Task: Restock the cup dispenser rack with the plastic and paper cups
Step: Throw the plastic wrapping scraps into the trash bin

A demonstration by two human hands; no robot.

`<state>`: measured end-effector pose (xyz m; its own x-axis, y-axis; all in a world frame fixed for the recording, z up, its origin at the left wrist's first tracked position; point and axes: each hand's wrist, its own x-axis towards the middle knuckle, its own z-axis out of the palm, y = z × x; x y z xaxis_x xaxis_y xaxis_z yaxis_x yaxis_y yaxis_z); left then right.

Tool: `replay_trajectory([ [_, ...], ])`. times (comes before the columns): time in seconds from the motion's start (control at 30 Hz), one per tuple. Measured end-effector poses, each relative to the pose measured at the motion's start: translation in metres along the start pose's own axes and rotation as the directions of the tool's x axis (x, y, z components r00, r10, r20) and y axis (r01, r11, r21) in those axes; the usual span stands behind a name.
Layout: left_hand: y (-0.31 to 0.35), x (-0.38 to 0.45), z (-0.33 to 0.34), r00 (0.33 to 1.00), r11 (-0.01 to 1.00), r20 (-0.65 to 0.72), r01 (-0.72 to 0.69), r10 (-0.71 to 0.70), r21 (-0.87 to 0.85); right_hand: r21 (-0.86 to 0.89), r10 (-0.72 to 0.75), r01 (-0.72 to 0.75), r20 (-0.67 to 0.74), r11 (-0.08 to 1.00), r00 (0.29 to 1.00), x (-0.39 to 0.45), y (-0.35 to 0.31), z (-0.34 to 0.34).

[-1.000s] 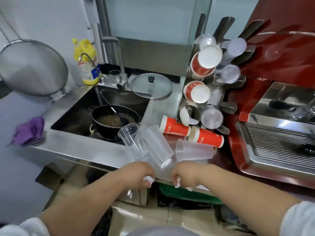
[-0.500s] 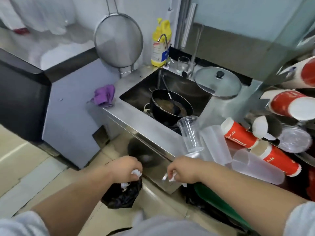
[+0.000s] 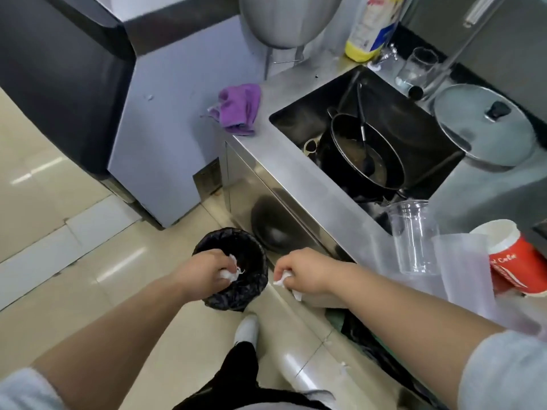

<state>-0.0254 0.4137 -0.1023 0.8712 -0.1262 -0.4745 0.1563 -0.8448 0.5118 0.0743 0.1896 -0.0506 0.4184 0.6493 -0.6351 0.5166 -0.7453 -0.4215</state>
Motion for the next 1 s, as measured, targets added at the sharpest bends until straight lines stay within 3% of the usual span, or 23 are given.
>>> replay_trajectory([
  [0.2,-0.041,0.034,0.029,0.996,0.994,0.026,-0.079,0.081,-0.073,0.189,0.112,-0.114,0.019,0.975,0.993,0.077,0.016,0.02],
  [0.33,-0.08,0.065,0.063,0.997,0.989,0.005,-0.073,0.074,-0.125,0.322,0.207,-0.158,-0.125,0.933,0.97,0.14,0.035,0.053],
  [0.5,-0.137,0.109,0.114,0.997,0.97,-0.007,0.078,-0.082,-0.228,0.495,0.296,-0.121,-0.294,0.86,0.909,0.215,0.058,0.112],
  [0.73,-0.202,0.165,0.185,0.967,0.931,-0.057,0.222,-0.248,-0.291,0.445,0.298,-0.157,-0.267,0.882,0.916,0.298,0.1,0.191],
  [1.0,-0.246,0.22,0.253,0.98,0.966,-0.001,0.198,-0.201,-0.166,0.287,0.155,-0.083,-0.24,0.954,0.958,0.373,0.131,0.254],
])
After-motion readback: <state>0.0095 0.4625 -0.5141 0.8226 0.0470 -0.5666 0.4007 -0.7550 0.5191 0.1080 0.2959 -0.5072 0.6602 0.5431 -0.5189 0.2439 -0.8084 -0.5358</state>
